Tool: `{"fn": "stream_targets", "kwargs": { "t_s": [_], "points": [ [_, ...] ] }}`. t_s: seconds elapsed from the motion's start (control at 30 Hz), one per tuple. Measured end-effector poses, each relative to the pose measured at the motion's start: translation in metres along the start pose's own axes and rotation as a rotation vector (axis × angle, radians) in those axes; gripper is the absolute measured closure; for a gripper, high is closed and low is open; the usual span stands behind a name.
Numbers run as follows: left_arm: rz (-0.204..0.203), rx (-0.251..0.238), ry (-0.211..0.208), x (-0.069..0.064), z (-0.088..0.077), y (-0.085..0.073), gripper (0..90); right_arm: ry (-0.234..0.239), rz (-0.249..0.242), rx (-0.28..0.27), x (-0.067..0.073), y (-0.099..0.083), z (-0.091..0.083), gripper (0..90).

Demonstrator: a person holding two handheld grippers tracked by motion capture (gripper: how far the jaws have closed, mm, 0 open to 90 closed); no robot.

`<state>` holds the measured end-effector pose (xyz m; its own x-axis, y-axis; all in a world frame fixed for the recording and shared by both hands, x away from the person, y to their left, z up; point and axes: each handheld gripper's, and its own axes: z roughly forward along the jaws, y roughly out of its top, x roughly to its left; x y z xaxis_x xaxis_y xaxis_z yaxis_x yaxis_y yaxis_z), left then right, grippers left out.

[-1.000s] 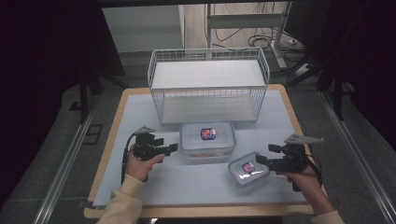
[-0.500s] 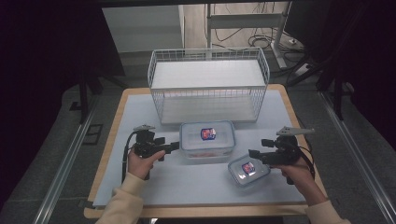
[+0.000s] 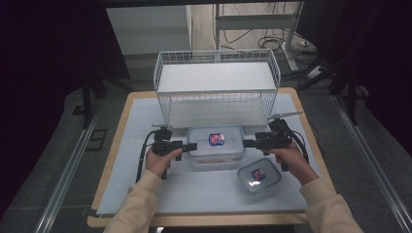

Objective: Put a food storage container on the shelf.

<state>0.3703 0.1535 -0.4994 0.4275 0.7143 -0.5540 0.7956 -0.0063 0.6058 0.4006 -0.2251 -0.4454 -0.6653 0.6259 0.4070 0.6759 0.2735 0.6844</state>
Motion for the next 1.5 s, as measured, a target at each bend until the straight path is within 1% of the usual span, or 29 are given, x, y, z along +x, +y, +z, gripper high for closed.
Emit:
{"fn": "stream_targets", "kwargs": {
  "t_s": [0.03, 0.07, 0.1, 0.13, 0.17, 0.2, 0.23, 0.27, 0.3, 0.4, 0.43, 0.5, 0.57, 0.6, 0.63, 0.67, 0.73, 0.77, 0.8, 0.87, 0.93, 1.03, 1.1, 1.13, 1.23, 1.27, 1.37, 1.4, 1.5],
  "points": [
    [0.0, 0.0, 0.0, 0.0, 0.0, 0.0, 16.9, 0.0, 0.0, 0.0, 0.0, 0.0, 0.0, 14.1],
    [-0.005, 0.002, -0.005, 0.001, 0.002, 0.0, 16.9, 0.0, 0.019, 0.021, -0.005, 0.003, 0.007, 13.8],
    [-0.01, 0.011, -0.012, 0.002, 0.003, 0.0, 16.9, 0.0, 0.019, 0.021, -0.005, 0.003, 0.007, 13.8],
    [-0.018, 0.016, -0.015, 0.004, 0.006, 0.0, 16.5, -0.007, 0.036, 0.042, -0.01, 0.005, 0.015, 13.6],
    [-0.018, 0.016, -0.015, 0.004, 0.006, 0.0, 16.6, -0.007, 0.036, 0.042, -0.01, 0.005, 0.015, 13.6],
    [-0.024, 0.022, -0.02, 0.006, 0.008, 0.0, 16.4, -0.004, 0.048, 0.064, -0.015, 0.008, 0.022, 12.6],
    [-0.024, 0.022, -0.02, 0.006, 0.008, 0.0, 16.3, -0.004, 0.048, 0.064, -0.015, 0.008, 0.022, 12.6],
    [-0.033, 0.024, -0.033, 0.008, 0.01, 0.0, 16.4, 0.01, 0.06, 0.081, -0.02, 0.01, 0.027, 12.1],
    [-0.033, 0.024, -0.033, 0.008, 0.01, 0.0, 16.4, 0.01, 0.06, 0.081, -0.02, 0.01, 0.027, 12.1],
    [-0.041, 0.034, -0.05, 0.009, 0.014, 0.0, 16.5, 0.024, 0.099, 0.107, -0.029, 0.01, 0.038, 12.1],
    [-0.041, 0.034, -0.05, 0.009, 0.014, 0.0, 16.7, 0.024, 0.099, 0.107, -0.029, 0.01, 0.038, 12.1],
    [-0.042, 0.04, -0.06, 0.01, 0.016, 0.0, 16.7, 0.027, 0.111, 0.125, -0.031, 0.01, 0.044, 12.4],
    [-0.042, 0.051, -0.06, 0.01, 0.017, -0.001, 16.7, 0.028, 0.116, 0.145, -0.034, 0.009, 0.049, 12.9],
    [-0.045, 0.053, -0.069, 0.01, 0.018, -0.001, 17.5, 0.037, 0.111, 0.167, -0.035, 0.009, 0.053, 13.1],
    [-0.045, 0.053, -0.069, 0.01, 0.018, -0.001, 18.1, 0.037, 0.111, 0.167, -0.035, 0.009, 0.053, 13.1],
    [-0.047, 0.052, -0.078, 0.011, 0.019, -0.001, 18.6, 0.043, 0.107, 0.186, -0.035, 0.01, 0.056, 14.3],
    [-0.05, 0.052, -0.085, 0.011, 0.019, -0.001, 19.0, 0.047, 0.109, 0.19, -0.035, 0.01, 0.058, 14.8],
    [-0.051, 0.053, -0.09, 0.011, 0.019, -0.001, 19.7, 0.055, 0.115, 0.197, -0.036, 0.01, 0.059, 15.3],
    [-0.053, 0.055, -0.099, 0.011, 0.02, -0.002, 21.1, 0.075, 0.128, 0.204, -0.037, 0.01, 0.061, 17.5],
    [-0.056, 0.056, -0.103, 0.011, 0.02, -0.002, 21.2, 0.084, 0.133, 0.204, -0.037, 0.01, 0.061, 19.0],
    [-0.063, 0.058, -0.11, 0.012, 0.02, -0.002, 21.7, 0.109, 0.147, 0.201, -0.038, 0.01, 0.063, 23.0],
    [-0.073, 0.054, -0.115, 0.012, 0.02, -0.002, 22.7, 0.105, 0.163, 0.198, -0.037, 0.01, 0.063, 24.4],
    [-0.072, 0.051, -0.114, 0.012, 0.019, -0.003, 23.9, 0.11, 0.196, 0.189, -0.039, 0.01, 0.061, 28.5],
    [-0.068, 0.049, -0.114, 0.011, 0.018, -0.003, 25.1, 0.117, 0.21, 0.173, -0.04, 0.009, 0.059, 30.9],
    [-0.065, 0.043, -0.11, 0.01, 0.016, -0.004, 27.6, 0.123, 0.21, 0.162, -0.04, 0.008, 0.057, 33.7],
    [-0.054, 0.039, -0.106, 0.009, 0.014, -0.005, 28.4, 0.131, 0.21, 0.15, -0.04, 0.006, 0.054, 36.2],
    [-0.051, 0.028, -0.102, 0.007, 0.012, -0.007, 30.8, 0.135, 0.209, 0.143, -0.04, 0.005, 0.051, 38.3],
    [-0.049, 0.02, -0.101, 0.006, 0.01, -0.009, 32.0, 0.135, 0.196, 0.137, -0.038, 0.004, 0.049, 39.7],
    [-0.048, 0.006, -0.106, 0.005, 0.007, -0.011, 34.1, 0.135, 0.187, 0.132, -0.037, 0.003, 0.046, 41.0]
  ]
}}
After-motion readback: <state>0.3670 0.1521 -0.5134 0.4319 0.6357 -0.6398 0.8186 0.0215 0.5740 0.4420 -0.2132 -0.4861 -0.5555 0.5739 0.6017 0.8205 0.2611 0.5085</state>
